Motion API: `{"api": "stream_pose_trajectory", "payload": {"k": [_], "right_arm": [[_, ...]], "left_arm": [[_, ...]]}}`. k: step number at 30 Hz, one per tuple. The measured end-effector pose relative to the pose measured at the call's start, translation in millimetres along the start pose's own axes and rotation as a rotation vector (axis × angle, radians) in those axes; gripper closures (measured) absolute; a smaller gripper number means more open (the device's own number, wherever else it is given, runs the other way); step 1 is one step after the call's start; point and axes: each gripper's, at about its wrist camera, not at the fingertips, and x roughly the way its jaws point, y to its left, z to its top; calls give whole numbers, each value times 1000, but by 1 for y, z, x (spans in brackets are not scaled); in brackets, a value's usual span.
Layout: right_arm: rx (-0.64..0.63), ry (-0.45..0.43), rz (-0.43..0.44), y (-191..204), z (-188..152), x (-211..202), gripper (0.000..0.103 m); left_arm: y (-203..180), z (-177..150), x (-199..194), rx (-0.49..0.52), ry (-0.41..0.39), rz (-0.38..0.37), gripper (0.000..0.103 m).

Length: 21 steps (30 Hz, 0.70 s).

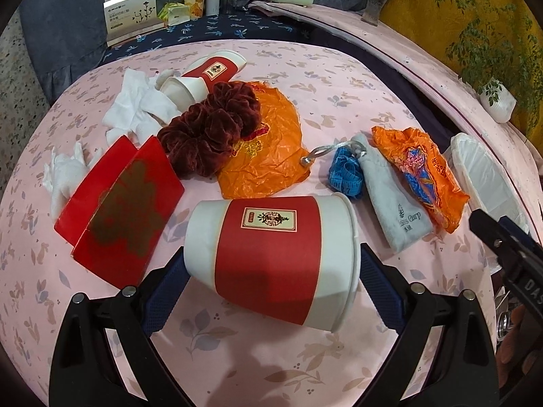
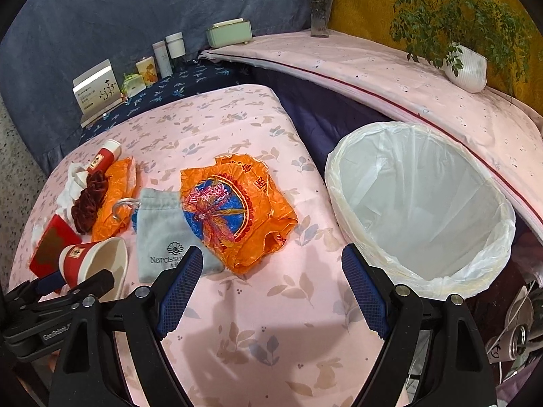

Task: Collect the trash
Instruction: 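Grasp the red-white paper cup with the left tool while the right tool grasps the orange bag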

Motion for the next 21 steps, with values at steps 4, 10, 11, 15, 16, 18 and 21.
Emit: {"api": "stream_pose_trajectory", "payload": {"k": [4, 10, 11, 15, 16, 18, 21], "right_arm": [[3, 13, -5, 0, 4, 13, 23], [-9, 15, -23, 3, 13, 34, 25], [-9, 18, -23, 2, 14, 37, 27], [-5, 52, -20, 0, 17, 53, 41], [-2, 62, -15, 0, 16, 57, 45], [-5, 57, -9, 0, 16, 59, 51], [-14, 61, 11, 2, 17, 59, 77]], "left_arm": [[-1, 4, 1, 3, -1, -1, 18], [-6, 8, -2, 22, -18, -9, 19], [-7, 9, -3, 23, -21, -9, 19], [-8, 12, -7, 23, -30, -11, 19], [-8, 13, -7, 24, -29, -11, 19], [-8, 14, -7, 23, -28, -10, 19], [-8, 17, -9, 20, -32, -10, 19]]}}
